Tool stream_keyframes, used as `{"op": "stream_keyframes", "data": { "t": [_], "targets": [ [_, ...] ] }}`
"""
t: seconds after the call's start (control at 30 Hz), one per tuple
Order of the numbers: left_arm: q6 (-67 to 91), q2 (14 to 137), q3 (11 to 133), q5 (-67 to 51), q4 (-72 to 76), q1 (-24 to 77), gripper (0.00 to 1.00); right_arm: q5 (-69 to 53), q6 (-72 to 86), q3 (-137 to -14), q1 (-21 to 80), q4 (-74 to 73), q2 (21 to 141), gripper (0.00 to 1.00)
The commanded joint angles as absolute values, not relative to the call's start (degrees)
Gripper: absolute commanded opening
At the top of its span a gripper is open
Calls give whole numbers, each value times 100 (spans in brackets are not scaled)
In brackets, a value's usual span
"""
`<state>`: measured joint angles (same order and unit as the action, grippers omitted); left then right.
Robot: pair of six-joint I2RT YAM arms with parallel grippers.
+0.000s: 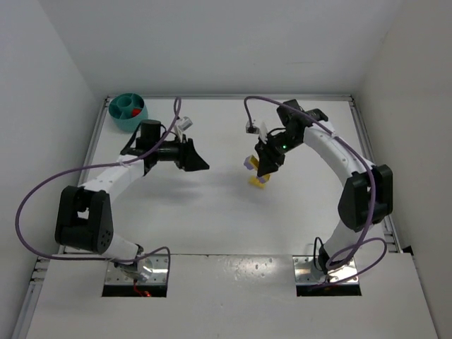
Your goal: Sort the legos into containers by color
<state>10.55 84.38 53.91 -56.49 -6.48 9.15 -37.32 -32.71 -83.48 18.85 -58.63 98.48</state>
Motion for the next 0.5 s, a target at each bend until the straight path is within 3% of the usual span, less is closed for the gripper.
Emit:
{"op": "stream_keyframes", "data": {
  "t": [0.0,0.27,0.47],
  "targets": [
    [1010,8174,5353,-6152,-97,1238,58,-5702,-3382,-8455,1951,-6730,9958,0],
    [1600,8288,5405,-6363,615,2117,59,-7241,-4402,-8666,1951,-8058,10757,0],
    [1652,8473,5598,-6556,563,2487,61,-7295,-4403,-8604,2004,-8060,10811,0]
  ]
}}
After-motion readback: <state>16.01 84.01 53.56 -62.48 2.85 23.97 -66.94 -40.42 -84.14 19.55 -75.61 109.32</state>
